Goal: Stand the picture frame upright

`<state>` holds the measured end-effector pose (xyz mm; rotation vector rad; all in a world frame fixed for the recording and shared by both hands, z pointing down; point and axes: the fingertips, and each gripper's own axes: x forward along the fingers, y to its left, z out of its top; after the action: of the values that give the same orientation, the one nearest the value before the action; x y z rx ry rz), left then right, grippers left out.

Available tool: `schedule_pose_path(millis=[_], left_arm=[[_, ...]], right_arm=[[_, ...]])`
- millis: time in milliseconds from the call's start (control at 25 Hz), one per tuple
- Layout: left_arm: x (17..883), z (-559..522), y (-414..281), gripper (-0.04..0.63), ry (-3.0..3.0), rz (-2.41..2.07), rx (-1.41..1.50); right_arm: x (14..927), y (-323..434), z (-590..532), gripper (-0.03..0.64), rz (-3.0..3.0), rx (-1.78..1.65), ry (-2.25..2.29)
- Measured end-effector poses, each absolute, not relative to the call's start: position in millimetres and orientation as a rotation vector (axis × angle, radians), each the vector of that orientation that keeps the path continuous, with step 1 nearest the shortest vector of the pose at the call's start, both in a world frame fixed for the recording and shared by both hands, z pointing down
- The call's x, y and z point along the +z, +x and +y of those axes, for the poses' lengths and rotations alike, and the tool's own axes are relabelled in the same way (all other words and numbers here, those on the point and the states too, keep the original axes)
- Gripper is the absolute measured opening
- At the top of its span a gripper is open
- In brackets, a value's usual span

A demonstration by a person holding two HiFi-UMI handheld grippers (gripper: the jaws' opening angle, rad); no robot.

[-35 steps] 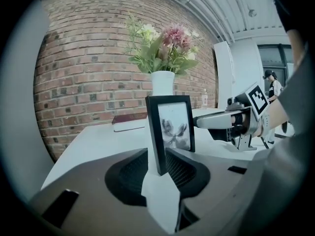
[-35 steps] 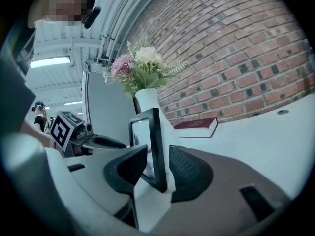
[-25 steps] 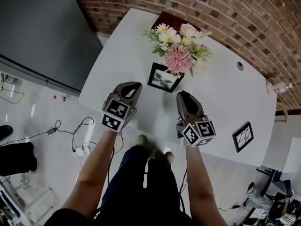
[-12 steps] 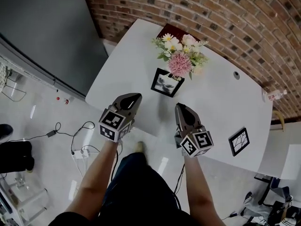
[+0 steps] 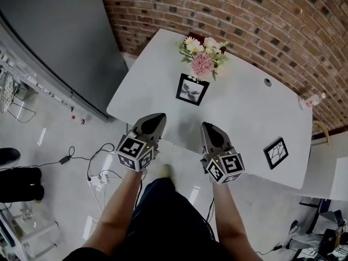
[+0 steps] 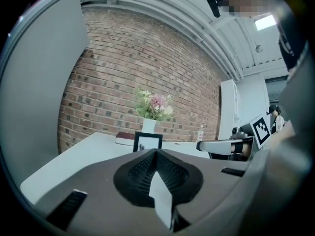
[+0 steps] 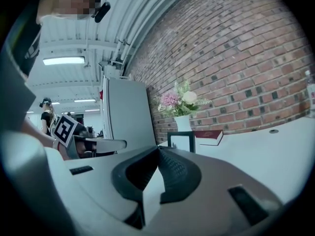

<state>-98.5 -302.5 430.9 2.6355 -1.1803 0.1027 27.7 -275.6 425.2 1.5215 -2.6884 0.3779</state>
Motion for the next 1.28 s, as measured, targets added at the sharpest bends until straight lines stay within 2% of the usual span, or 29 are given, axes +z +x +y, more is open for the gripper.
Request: schedule_pose_path(millis=[1280], left_arm=[[377, -117, -90, 0.002, 2.639, -1.231, -0.061]], right_arm=[[369, 31, -91, 0.003, -2.746, 0.282, 1.557]])
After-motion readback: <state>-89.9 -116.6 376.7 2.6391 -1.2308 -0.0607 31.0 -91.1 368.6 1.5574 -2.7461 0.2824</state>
